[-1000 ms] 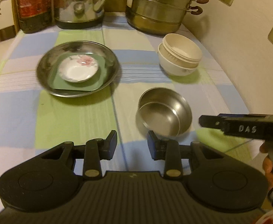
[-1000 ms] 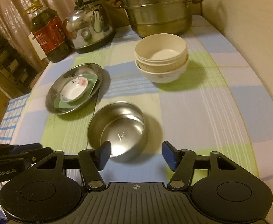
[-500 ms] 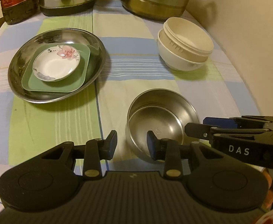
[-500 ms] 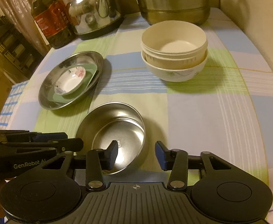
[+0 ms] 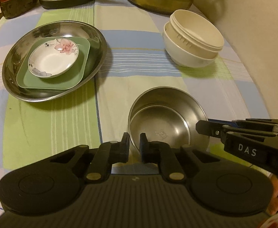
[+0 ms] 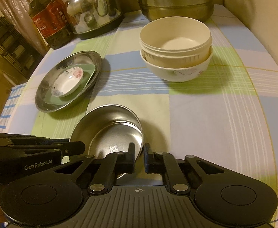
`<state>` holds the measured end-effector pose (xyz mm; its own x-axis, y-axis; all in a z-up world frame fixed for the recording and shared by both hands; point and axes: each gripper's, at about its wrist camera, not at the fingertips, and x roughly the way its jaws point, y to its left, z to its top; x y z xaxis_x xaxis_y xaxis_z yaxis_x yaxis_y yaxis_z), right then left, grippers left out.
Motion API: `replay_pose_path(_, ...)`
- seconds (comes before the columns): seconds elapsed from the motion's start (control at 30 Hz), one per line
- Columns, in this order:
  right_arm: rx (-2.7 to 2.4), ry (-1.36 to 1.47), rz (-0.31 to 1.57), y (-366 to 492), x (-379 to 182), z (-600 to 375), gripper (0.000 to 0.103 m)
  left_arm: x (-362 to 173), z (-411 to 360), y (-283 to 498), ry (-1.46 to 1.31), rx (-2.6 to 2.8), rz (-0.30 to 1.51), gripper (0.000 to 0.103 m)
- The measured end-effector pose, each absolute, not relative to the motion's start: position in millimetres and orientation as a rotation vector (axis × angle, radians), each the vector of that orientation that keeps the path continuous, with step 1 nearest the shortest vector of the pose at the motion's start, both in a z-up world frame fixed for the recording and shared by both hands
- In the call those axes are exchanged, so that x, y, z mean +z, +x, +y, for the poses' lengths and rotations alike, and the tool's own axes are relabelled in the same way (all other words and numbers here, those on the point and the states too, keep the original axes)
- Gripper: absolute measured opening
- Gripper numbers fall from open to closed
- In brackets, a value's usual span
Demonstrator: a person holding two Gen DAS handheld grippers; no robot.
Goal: Organize plates and bowls
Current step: 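Close both tools on the rim of the steel bowl, then lift the steel bowl and carry it toward the cream bowl stack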
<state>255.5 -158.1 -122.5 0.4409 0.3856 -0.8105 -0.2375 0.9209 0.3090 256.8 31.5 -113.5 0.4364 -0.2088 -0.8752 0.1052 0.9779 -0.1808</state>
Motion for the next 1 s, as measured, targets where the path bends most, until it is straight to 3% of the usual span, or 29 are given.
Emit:
replay_pose_path(0.5,0.391,0.182,1.029,253,-101,-163,0.008,-87,32,253,-0.093,-0.207,1.055,0.009)
replay_pose_path(1.0,0.359,0.228,0.961,282,-39,-193,0.008,-26,5,288,-0.065,-0.268,0.939,0.009)
